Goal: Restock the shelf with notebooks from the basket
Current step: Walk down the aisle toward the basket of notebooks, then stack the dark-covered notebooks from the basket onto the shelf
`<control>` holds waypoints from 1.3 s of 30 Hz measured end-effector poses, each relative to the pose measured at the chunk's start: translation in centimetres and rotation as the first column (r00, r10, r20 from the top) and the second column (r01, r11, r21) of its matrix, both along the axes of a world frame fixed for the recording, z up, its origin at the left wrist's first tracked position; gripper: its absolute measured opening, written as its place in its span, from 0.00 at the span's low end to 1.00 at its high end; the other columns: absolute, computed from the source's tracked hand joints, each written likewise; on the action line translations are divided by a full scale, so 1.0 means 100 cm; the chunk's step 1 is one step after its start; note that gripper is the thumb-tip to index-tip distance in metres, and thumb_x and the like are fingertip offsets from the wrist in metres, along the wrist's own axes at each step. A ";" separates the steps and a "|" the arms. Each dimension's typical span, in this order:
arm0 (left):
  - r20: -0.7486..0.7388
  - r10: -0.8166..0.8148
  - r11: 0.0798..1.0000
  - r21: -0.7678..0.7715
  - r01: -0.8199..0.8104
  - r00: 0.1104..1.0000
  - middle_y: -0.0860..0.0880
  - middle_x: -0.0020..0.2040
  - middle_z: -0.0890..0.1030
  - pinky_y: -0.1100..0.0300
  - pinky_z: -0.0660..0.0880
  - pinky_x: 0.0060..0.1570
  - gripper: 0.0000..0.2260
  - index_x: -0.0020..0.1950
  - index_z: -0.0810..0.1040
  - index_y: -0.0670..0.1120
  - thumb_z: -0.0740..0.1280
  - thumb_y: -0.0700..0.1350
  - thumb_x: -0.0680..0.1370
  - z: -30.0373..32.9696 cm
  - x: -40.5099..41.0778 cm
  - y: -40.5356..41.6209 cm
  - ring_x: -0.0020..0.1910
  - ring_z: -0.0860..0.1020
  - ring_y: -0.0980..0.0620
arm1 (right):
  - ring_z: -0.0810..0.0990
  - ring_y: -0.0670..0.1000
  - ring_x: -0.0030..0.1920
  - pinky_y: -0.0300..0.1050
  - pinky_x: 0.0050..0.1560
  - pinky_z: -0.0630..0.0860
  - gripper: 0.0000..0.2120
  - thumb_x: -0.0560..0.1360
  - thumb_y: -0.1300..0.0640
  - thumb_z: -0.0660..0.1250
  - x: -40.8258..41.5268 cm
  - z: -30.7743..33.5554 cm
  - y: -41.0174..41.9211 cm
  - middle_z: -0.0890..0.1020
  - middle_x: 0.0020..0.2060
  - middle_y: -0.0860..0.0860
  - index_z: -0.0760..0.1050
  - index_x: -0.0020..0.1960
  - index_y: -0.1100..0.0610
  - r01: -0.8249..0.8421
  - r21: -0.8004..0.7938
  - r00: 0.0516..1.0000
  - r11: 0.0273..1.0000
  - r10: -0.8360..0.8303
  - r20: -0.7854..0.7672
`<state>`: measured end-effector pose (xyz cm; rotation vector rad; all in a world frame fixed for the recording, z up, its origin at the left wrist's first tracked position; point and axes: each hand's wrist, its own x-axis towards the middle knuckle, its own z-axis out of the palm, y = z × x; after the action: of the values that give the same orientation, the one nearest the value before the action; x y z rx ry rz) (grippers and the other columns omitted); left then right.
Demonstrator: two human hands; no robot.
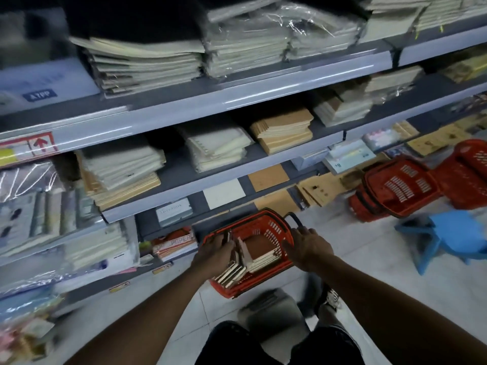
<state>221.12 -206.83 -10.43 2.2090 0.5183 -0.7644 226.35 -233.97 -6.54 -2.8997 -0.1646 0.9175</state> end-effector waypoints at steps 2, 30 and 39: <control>0.001 0.062 0.996 0.061 -0.062 0.998 0.48 0.74 0.73 0.46 0.71 0.68 0.31 0.75 0.67 0.60 0.48 0.71 0.76 -0.003 0.008 -0.011 0.70 0.73 0.42 | 0.73 0.56 0.67 0.58 0.65 0.74 0.31 0.79 0.32 0.53 0.029 -0.010 -0.006 0.74 0.69 0.53 0.65 0.74 0.50 -0.077 0.016 0.997 0.997 0.077 -0.026; 0.063 0.336 0.915 0.214 -0.342 0.940 0.44 0.64 0.82 0.49 0.76 0.63 0.15 0.64 0.81 0.47 0.63 0.50 0.80 -0.400 0.109 0.010 0.63 0.80 0.42 | 0.66 0.59 0.75 0.56 0.73 0.70 0.31 0.82 0.35 0.52 0.158 -0.443 0.078 0.71 0.74 0.57 0.68 0.75 0.54 -0.493 0.036 0.870 0.869 0.492 0.037; 0.073 0.512 0.845 0.136 -0.517 0.856 0.45 0.54 0.86 0.49 0.81 0.57 0.19 0.58 0.85 0.45 0.69 0.54 0.73 -0.464 0.085 0.046 0.54 0.84 0.43 | 0.68 0.59 0.73 0.58 0.69 0.74 0.25 0.81 0.40 0.58 0.131 -0.482 0.093 0.74 0.70 0.57 0.73 0.71 0.55 -0.441 0.123 0.896 0.889 0.428 0.115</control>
<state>229.64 -202.18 -56.87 2.0624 1.1298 -0.4053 239.42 -224.71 -54.70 -2.8090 -0.8828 0.7896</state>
